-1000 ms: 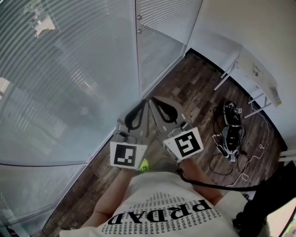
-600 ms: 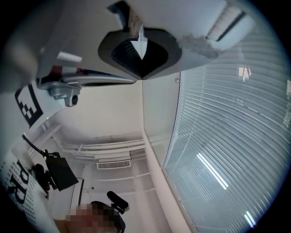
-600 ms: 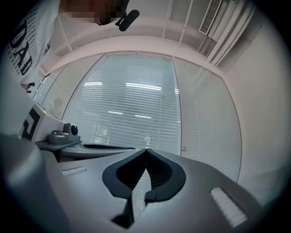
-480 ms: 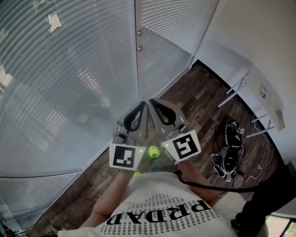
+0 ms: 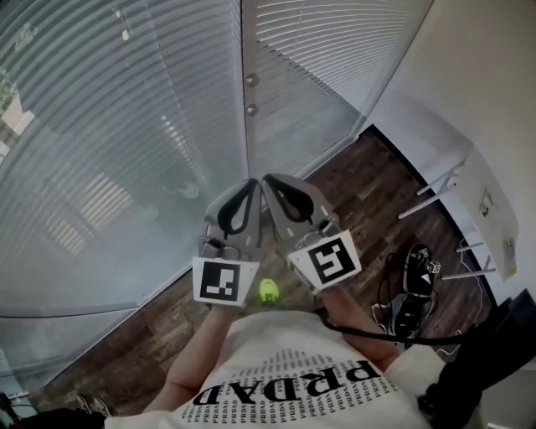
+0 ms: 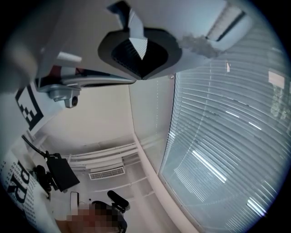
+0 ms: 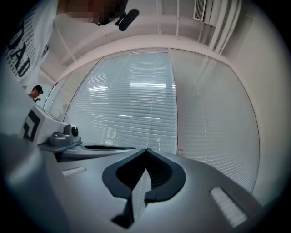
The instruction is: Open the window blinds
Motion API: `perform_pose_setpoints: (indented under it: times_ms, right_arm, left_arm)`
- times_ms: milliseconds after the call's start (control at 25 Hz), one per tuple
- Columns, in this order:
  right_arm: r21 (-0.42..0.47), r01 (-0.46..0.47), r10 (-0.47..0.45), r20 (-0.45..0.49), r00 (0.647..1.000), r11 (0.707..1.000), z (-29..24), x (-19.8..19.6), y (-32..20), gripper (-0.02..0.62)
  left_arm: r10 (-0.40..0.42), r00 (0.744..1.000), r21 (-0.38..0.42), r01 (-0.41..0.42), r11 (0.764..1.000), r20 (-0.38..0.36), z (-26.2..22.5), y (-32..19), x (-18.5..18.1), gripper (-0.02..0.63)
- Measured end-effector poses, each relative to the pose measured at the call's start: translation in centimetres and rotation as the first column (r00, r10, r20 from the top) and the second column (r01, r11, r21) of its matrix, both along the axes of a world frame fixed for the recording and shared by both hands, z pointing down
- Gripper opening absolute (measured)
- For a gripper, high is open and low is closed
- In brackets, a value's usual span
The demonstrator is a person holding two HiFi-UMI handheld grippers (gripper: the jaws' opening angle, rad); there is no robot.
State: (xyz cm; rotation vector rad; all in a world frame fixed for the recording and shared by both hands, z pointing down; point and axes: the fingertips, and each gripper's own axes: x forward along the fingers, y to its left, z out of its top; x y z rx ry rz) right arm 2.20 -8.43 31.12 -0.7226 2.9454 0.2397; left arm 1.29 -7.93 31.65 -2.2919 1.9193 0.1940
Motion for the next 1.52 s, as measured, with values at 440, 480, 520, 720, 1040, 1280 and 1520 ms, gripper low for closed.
perform_pose_setpoints:
  times_ms: [440, 480, 520, 720, 1040, 1280, 1520]
  right_arm:
    - [-0.028, 0.030, -0.030, 0.002, 1.000, 0.999, 0.0, -1.7, -4.3, 0.006]
    - [-0.027, 0.029, -0.029, 0.002, 1.000, 0.999, 0.0, -2.0, -4.7, 0.006]
    - [-0.026, 0.028, -0.028, 0.004, 1.000, 0.999, 0.1, -2.3, -5.0, 0.006]
    - [-0.038, -0.015, 0.014, -0.019, 1.000, 0.999, 0.9, -3.4, -7.0, 0.006]
    - [-0.018, -0.037, 0.037, -0.015, 0.999, 0.999, -1.3, -6.9, -12.8, 0.006]
    - [0.028, -0.030, 0.033, -0.087, 0.996, 0.999, -0.1, -9.8, -15.8, 0.006]
    - [0.076, -0.072, 0.083, -0.155, 0.984, 0.995, -0.2, -11.0, -19.5, 0.009]
  left_arm:
    - [-0.032, 1.000, -0.019, 0.031, 0.999, -0.003, -0.1, -4.4, -1.8, -0.009]
    - [-0.031, 1.000, -0.020, 0.031, 0.999, -0.004, -0.1, -4.7, -2.1, -0.009]
    - [-0.029, 1.000, -0.018, 0.029, 0.999, -0.005, 0.1, -5.1, -2.4, -0.009]
    - [0.001, 1.000, -0.014, -0.001, 1.000, -0.023, 0.4, -6.9, -3.7, -0.009]
    - [0.027, 0.999, -0.016, -0.028, 0.999, -0.028, -1.3, -12.9, -7.0, -0.009]
    - [0.032, 0.998, -0.046, -0.035, 0.998, -0.050, 0.0, -16.0, -9.8, -0.009]
    - [0.053, 0.998, -0.041, -0.054, 0.998, -0.040, -0.3, -18.8, -11.3, -0.008]
